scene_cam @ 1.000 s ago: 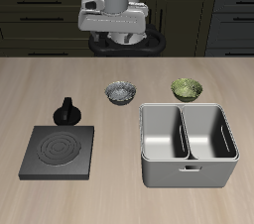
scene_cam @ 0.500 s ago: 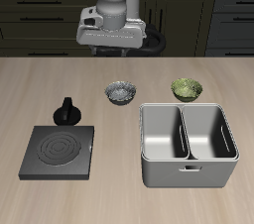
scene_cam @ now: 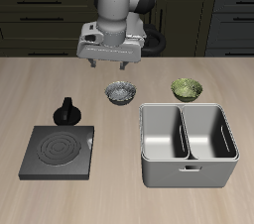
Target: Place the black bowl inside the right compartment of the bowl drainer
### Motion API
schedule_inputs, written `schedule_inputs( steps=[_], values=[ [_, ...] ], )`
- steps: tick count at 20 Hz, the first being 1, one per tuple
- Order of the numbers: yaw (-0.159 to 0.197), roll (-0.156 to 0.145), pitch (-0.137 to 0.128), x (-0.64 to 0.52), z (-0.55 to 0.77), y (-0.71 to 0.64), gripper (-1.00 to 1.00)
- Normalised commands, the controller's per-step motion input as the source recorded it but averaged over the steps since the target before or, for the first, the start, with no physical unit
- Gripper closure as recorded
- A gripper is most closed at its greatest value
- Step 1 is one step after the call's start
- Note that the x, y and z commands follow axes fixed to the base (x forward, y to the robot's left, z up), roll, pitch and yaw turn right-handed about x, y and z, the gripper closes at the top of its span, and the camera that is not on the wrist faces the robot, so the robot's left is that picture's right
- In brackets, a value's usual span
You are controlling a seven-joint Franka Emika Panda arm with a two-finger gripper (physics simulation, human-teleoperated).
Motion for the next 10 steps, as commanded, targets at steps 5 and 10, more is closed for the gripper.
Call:
schedule_inputs(
  steps=[5, 10],
  values=[
    [-0.014, -0.007, 0.036, 0.01, -0.38, -0.03, -1.0],
    [-0.008, 0.003, 0.066, 0.0, -0.45, 0.06, -1.0]
  ],
)
